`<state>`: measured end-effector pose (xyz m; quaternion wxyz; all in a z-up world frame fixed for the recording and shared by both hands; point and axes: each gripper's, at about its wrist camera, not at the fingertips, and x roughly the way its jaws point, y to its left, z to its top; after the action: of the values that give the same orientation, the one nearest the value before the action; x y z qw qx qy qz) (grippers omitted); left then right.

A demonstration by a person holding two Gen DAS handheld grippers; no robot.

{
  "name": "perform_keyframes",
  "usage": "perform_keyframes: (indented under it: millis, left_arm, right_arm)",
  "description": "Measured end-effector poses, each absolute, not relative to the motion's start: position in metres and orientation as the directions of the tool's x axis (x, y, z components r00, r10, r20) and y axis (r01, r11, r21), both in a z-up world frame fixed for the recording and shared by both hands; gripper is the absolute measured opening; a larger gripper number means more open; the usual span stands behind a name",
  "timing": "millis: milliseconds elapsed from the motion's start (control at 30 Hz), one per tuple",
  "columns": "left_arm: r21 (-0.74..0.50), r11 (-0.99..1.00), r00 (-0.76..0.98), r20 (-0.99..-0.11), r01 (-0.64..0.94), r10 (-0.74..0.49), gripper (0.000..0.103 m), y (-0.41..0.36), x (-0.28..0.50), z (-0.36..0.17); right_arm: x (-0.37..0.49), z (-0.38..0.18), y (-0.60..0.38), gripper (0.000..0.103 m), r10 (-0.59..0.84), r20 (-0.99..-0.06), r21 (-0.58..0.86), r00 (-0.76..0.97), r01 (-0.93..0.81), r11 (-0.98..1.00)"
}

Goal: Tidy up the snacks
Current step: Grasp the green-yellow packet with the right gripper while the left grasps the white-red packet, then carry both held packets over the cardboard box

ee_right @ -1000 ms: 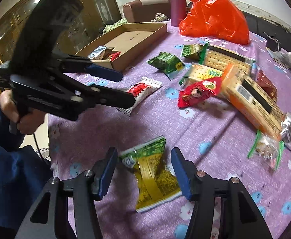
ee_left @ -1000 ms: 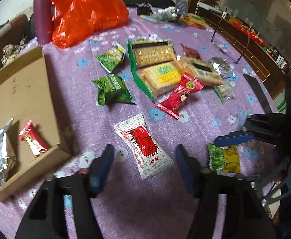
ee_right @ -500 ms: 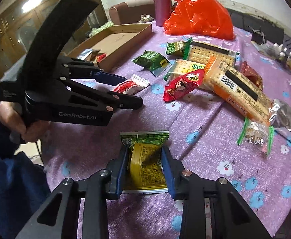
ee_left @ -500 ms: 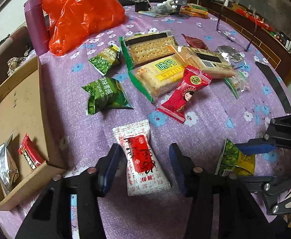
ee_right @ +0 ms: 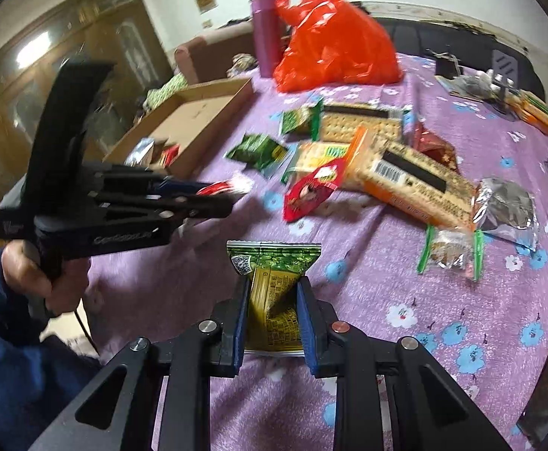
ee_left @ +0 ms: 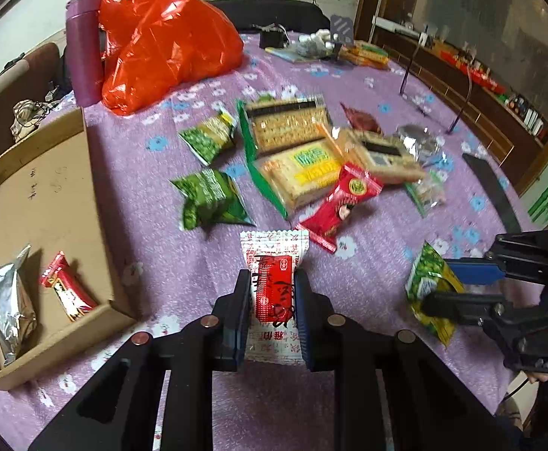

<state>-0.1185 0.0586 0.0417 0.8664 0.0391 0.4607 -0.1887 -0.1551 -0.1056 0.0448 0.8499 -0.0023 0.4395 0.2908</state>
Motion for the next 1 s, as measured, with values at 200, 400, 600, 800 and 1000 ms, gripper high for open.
perform_keyframes:
  millis: [200,400,600,800,1000]
  left_arm:
    - [-0.134,0.931,0.535,-0.787,0.338,-0.307,0.021,0.079,-0.118,0.056]
    - [-0.155,0.944,0.585,-0.753,0.290,-0.303,0.021,0.115,-0.115,0.073]
    - [-0.178,0.961,0.631,-0.725,0.214,-0.275,0.021,0.162,-0.111,0.085]
    - [-0.203,0.971,0.664,-0.710,0.128,-0.236,0.021,0.210,-0.103,0.088]
    - [-0.220,0.974,0.669,-0.715,0.061,-0.204,0.021,0.250,-0.089,0.079]
  right_arm:
    - [-0.140,0.059,-0.103,0.026,0.541,-0.702,0.338,0.464,-0.451,0.826]
    - [-0.127,0.071,-0.081,0.027,0.580,-0.676,0.384,0.454,-0.455,0.804]
    - [-0.111,0.084,-0.043,0.027,0.618,-0.655,0.407,0.435,-0.485,0.774]
    - [-0.088,0.090,0.005,0.027,0.647,-0.648,0.428,0.402,-0.510,0.746]
    - [-0.055,0.082,0.055,0.027,0.652,-0.668,0.451,0.359,-0.501,0.739]
